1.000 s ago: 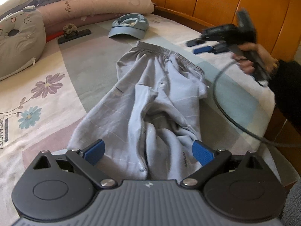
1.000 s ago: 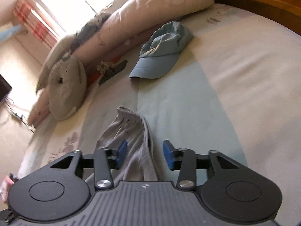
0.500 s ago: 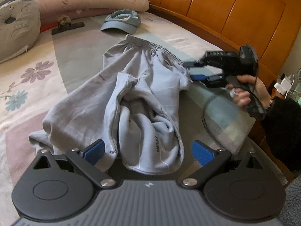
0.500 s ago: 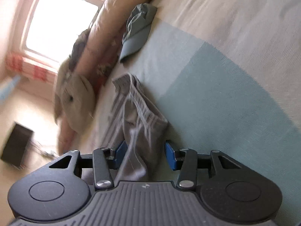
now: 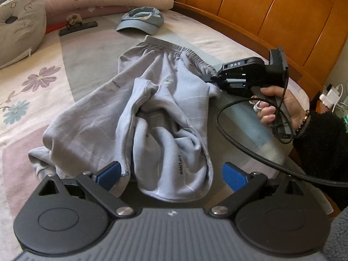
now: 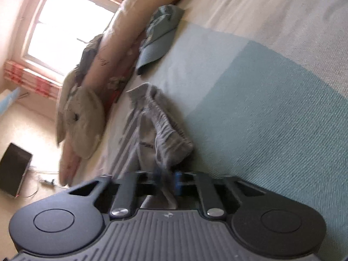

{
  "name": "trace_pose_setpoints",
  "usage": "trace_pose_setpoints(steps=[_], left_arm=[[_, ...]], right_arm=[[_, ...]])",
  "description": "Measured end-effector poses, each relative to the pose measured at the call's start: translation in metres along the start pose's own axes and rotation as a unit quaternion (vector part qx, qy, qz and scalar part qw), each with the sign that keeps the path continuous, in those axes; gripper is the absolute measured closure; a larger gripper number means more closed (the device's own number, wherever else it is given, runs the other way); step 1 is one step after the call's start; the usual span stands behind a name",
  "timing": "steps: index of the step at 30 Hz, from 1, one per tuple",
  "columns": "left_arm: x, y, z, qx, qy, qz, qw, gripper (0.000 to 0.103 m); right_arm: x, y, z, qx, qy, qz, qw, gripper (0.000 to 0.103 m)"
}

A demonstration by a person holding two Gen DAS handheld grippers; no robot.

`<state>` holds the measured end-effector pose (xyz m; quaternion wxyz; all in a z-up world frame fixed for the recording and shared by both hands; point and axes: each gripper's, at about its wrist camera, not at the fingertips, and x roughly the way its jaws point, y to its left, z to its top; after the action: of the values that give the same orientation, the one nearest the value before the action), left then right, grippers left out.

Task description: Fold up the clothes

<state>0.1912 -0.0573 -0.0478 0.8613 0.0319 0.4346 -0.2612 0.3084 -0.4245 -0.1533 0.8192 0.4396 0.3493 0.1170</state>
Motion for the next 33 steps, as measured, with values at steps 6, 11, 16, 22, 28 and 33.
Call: trace_pose_setpoints(steps=[6, 11, 16, 22, 28, 33], left_arm=[[-0.003, 0.004, -0.005, -0.004, 0.0, 0.004, 1.0, 0.004], [-0.005, 0.005, -0.008, -0.006, -0.004, 0.003, 1.0, 0.004], [-0.008, 0.005, -0.011, -0.005, -0.008, 0.004, 0.9999, 0.004], [-0.016, 0.007, -0.017, -0.004, -0.012, 0.024, 0.9996, 0.004], [-0.022, 0.018, -0.028, -0.012, -0.011, 0.064, 0.9978, 0.004], [-0.02, 0.029, -0.04, -0.021, -0.004, 0.112, 0.9935, 0.004]], right_arm=[[-0.017, 0.013, -0.006, -0.04, -0.01, -0.03, 0.999, 0.097], [-0.063, 0.017, -0.015, -0.072, -0.021, -0.063, 0.995, 0.097], [-0.101, 0.008, -0.031, -0.093, -0.018, -0.119, 0.988, 0.097], [-0.113, 0.013, -0.043, -0.116, -0.018, -0.156, 0.981, 0.078], [-0.119, 0.05, -0.061, -0.166, -0.052, -0.177, 0.969, 0.021], [-0.114, 0.077, -0.076, -0.193, -0.04, -0.152, 0.968, 0.007]])
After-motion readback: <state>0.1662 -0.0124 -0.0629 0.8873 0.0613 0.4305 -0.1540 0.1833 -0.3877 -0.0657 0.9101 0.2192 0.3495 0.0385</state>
